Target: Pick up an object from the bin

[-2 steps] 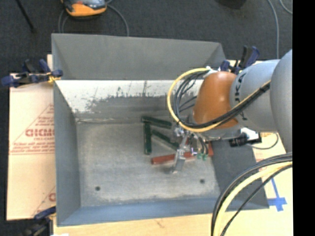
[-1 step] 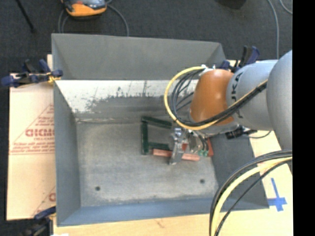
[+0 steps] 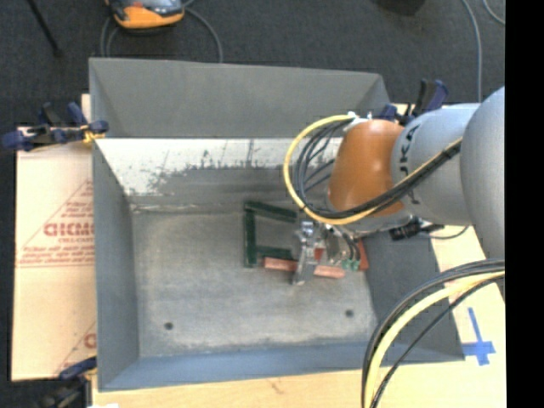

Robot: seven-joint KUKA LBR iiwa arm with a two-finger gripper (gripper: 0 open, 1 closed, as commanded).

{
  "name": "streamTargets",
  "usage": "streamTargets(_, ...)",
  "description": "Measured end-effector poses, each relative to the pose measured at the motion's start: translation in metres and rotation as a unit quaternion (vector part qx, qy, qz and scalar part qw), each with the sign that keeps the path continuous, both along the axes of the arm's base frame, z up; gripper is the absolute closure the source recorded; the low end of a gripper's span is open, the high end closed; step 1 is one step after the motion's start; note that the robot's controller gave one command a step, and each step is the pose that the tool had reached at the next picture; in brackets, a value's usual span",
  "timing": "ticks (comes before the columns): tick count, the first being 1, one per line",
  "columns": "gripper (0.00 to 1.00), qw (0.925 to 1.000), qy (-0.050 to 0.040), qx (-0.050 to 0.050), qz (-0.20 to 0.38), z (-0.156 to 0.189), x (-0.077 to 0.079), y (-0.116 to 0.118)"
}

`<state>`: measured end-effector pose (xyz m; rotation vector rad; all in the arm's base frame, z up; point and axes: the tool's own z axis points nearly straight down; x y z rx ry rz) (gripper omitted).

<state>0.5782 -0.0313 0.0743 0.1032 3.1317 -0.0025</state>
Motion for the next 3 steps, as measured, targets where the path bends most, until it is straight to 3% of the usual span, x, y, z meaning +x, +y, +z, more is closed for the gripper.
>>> streamTargets(3, 1.0, 1.0, 0.0058, 0.001, 0.001, 0.017, -0.002, 0.0)
